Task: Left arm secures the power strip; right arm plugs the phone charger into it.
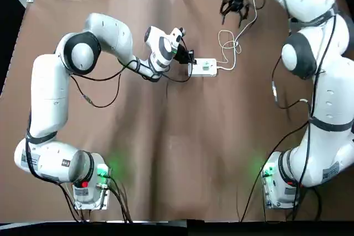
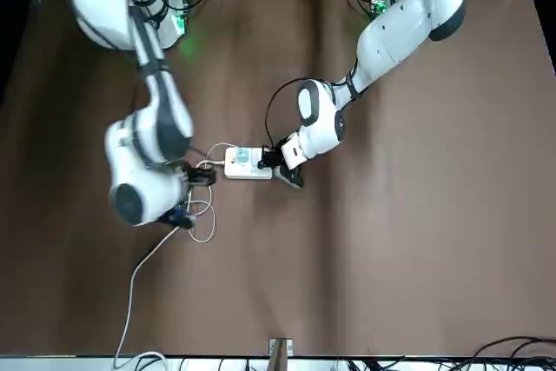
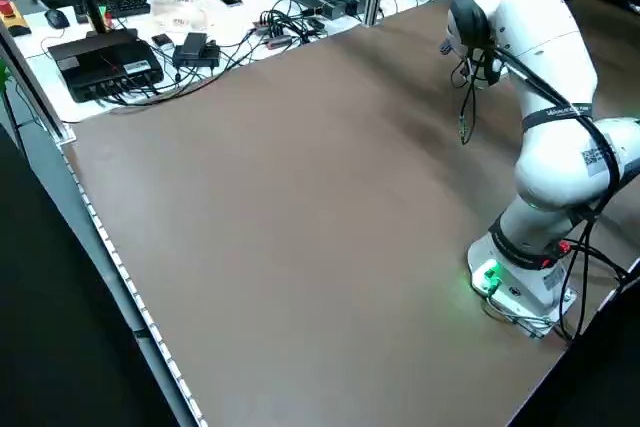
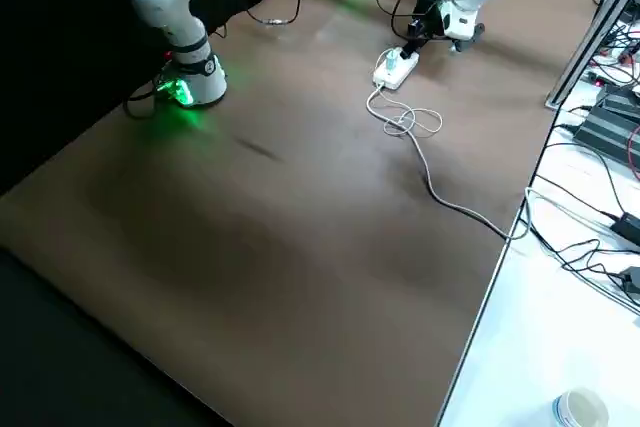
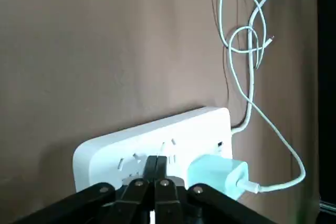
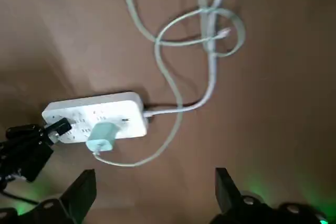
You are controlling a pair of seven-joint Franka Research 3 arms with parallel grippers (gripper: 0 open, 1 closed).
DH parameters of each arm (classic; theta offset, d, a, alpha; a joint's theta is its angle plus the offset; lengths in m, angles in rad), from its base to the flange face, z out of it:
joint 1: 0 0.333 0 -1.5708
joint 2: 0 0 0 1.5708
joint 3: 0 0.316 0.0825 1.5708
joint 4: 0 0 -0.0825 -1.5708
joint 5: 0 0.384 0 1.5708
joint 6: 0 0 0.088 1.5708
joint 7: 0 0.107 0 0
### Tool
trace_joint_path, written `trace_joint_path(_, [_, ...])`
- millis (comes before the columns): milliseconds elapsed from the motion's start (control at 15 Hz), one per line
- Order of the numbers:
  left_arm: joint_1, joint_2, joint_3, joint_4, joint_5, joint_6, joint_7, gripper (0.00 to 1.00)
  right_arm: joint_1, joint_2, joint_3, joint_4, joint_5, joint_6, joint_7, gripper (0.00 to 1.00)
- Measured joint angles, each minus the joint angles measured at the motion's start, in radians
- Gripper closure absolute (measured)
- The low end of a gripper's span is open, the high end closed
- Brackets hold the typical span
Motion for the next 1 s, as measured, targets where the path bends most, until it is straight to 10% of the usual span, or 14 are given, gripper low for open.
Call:
trace_joint_path(533, [0.0,0.006,-0.002,0.027,-0.001,0.01,-0.039,0.99,-0.373,-0.152,-0.002,0.135,-0.005,-0.119,-0.297,0.0])
trace_joint_path(1000, [0.013,-0.039,-0.005,0.04,-0.001,-0.015,-0.065,0.99,-0.374,-0.326,0.018,0.127,-0.169,-0.142,-0.349,0.0])
